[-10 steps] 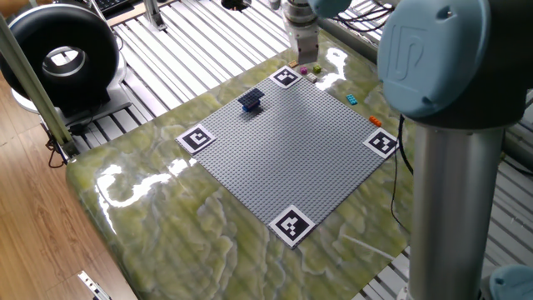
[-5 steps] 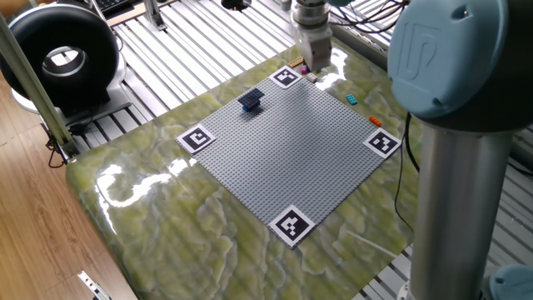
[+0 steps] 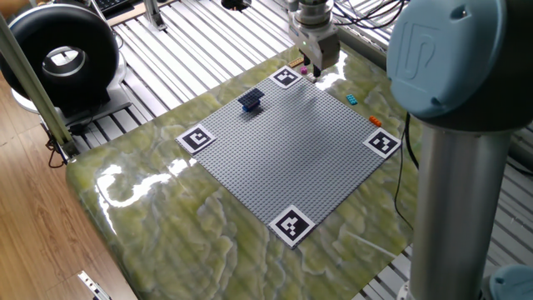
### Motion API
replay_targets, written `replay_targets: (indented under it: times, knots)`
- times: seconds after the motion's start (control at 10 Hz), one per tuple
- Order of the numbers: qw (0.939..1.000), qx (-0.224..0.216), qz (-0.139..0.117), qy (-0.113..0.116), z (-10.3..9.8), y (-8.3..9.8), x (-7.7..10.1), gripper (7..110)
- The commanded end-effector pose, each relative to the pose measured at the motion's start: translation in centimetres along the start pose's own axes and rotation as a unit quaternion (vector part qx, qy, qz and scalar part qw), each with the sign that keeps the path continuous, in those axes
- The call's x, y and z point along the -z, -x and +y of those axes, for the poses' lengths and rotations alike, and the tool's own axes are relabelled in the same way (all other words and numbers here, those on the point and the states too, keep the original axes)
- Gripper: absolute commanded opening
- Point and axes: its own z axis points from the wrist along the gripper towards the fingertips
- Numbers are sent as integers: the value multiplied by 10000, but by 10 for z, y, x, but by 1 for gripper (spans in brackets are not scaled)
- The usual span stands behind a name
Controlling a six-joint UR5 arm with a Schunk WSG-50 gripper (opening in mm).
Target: Stack small Lego blocks one on top of the other
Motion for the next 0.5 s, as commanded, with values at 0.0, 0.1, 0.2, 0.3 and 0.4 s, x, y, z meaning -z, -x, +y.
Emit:
replay_targets:
  times: [0.0, 0.1, 0.2, 0.3, 0.4]
  knots:
    - [9991, 302, -189, 239, 5, 9, 8, 44]
    - [9984, 423, -289, 246, 8, 12, 7, 44]
    - [9987, 446, -218, 123, 7, 6, 5, 44]
    - [9990, 445, -88, -44, 2, -3, 3, 44]
    - [9987, 497, -42, -57, 1, -5, 1, 22]
